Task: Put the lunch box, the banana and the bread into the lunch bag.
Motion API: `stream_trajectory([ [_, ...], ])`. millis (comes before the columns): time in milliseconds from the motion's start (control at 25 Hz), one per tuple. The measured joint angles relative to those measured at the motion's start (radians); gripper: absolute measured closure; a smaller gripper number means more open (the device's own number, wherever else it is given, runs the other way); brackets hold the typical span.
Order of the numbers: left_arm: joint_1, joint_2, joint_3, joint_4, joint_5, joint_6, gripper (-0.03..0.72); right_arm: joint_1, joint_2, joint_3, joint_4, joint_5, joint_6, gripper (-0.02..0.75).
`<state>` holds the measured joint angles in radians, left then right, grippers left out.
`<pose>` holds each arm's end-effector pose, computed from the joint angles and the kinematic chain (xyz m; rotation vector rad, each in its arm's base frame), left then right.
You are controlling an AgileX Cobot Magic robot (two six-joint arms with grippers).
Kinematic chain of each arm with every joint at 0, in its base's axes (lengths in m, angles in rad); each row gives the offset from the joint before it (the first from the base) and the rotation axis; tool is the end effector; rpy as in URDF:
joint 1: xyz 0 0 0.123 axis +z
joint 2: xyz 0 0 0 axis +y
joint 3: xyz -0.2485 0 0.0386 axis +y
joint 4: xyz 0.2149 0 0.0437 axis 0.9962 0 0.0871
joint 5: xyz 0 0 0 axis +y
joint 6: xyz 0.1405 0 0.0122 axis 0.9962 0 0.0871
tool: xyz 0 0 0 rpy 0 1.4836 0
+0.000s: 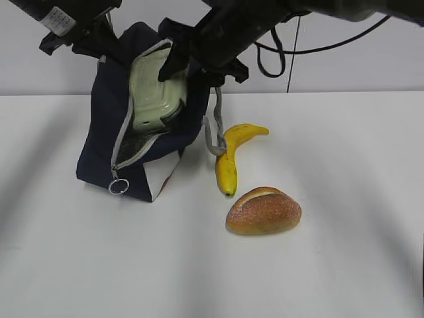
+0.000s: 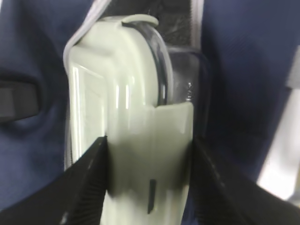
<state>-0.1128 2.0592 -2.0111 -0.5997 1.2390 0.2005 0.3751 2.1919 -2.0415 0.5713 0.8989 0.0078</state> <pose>0.4064 -0.1218 0.2494 0.2923 2.6273 -0.7993 0.4217 0.2302 0.2154 -0.1858 2.5240 0.8598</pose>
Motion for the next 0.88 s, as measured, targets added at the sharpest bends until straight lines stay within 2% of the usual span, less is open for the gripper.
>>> stream_trajectory([
  [480,0.0,0.0,0.0,-0.003,0.0,0.0,0.688,0.082,0.105,-0.033,-0.002,-0.126,0.011,0.374],
  [880,0.0,0.033,0.0,-0.016,-0.004,0.0,0.688,0.09,0.122,-0.037,0.002,-0.159,0.013,0.374],
])
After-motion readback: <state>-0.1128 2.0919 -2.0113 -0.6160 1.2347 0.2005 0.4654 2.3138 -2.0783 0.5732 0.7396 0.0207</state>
